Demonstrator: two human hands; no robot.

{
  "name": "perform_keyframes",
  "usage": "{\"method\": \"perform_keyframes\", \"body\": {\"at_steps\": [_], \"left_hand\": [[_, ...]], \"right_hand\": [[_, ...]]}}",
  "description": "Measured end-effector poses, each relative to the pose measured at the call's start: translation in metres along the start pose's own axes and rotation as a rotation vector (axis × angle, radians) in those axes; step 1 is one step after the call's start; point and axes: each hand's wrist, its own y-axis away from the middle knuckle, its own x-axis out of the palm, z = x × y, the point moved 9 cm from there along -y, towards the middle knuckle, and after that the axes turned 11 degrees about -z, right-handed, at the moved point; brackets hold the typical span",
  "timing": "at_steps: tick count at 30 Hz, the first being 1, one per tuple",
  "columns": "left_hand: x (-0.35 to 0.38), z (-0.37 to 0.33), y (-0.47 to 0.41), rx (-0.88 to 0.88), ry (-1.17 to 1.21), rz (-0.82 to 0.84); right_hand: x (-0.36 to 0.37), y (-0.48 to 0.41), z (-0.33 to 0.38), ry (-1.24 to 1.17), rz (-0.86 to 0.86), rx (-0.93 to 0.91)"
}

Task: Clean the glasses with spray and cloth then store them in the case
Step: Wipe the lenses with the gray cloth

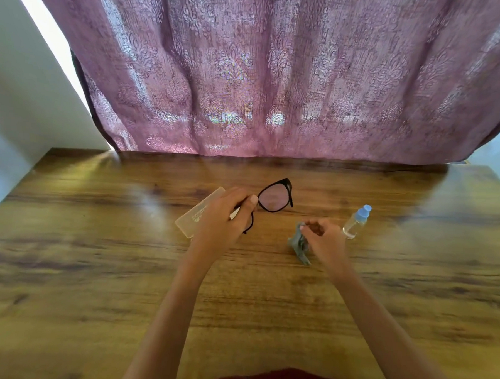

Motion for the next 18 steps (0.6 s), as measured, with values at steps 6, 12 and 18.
{"method": "perform_keyframes", "body": {"at_steps": [6,12,18], "left_hand": [[0.002,0.001,0.0,-0.023,0.036,0.004],[0.002,0.002,0.001,-0.009,0.058,0.011],[0.001,0.006,0.0,-0.028,0.072,-0.004]], "right_hand": [[0.001,0.0,-0.028,0.17,0.004,0.042],[-0.005,0.007,0.003,0.003,0.045,0.079],[0.025,0.041,0.063,-0.916,0.561,0.479]]}}
